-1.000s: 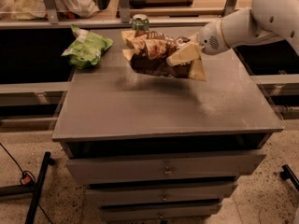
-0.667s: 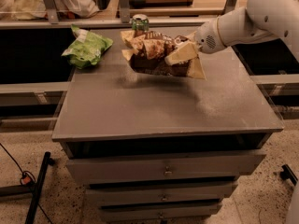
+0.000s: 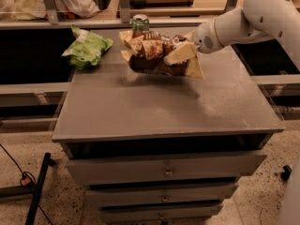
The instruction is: Move brown chip bag near green can
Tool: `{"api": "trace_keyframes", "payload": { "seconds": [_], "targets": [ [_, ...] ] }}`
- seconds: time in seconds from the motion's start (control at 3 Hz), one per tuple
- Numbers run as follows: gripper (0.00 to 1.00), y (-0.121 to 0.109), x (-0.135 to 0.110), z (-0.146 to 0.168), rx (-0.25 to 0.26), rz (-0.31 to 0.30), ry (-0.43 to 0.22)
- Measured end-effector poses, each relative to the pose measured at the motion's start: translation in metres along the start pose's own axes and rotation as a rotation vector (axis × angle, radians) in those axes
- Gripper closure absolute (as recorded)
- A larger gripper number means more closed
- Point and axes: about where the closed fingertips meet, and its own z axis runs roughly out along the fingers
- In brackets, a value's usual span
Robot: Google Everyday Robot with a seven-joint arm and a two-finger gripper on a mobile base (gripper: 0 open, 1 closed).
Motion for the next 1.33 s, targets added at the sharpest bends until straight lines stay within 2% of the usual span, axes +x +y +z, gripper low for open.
{"api": "trace_keyframes", "payload": {
  "seconds": [0.33, 1.0, 1.33],
  "targets": [
    [1.0, -0.0015, -0.0007, 0.0011, 0.001, -0.006, -0.002],
    [0.59, -0.0045, -0.0017, 0.0064, -0.007, -0.007, 0.001],
    [0.35, -0.0062, -0.0005, 0.0084, -0.002, 0.025, 0.007]
  ]
}}
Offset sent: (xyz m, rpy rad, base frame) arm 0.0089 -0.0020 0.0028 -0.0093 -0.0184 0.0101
